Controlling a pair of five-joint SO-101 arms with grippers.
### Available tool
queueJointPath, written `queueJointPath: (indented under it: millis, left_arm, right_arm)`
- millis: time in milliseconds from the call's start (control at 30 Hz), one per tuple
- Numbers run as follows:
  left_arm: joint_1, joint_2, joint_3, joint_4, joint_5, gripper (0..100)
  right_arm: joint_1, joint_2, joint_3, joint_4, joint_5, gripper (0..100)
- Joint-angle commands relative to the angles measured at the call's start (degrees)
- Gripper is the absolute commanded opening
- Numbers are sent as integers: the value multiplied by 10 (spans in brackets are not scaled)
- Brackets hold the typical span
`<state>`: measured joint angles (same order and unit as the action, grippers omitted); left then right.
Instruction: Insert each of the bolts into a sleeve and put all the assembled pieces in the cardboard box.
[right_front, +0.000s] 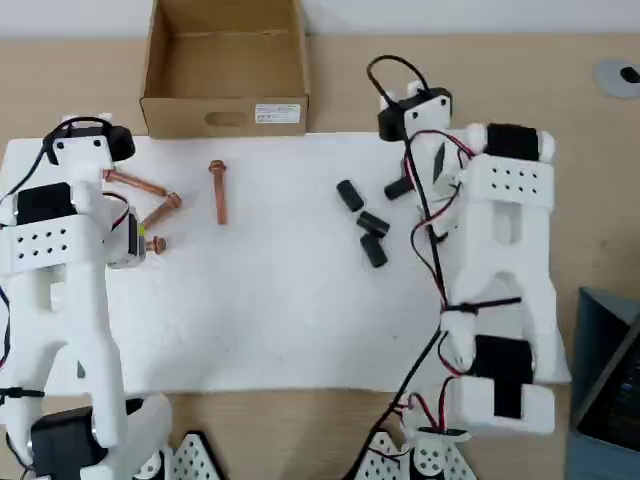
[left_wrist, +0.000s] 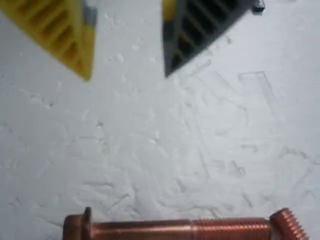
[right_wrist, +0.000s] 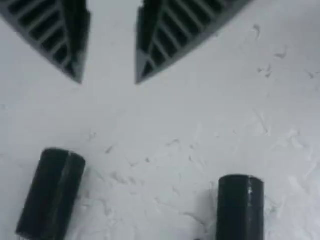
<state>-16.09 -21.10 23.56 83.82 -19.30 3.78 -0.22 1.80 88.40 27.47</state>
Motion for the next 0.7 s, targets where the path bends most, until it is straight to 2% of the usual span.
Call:
queueJointPath:
  millis: [0, 167, 333, 667]
  left_arm:
    - [-6, -1, -20, 2, -8, 113]
    - [-6, -1, -20, 3, -8, 171]
    - [-6, -1, -20, 3, -8, 172]
    - [-5, -1, -20, 3, -8, 172]
  right_arm:
    - [8, 23, -21, -33, 15, 98]
    - [15, 88, -22, -75, 27, 100]
    - [23, 145, -22, -111, 51, 161]
    - [29, 195, -22, -160, 63, 161]
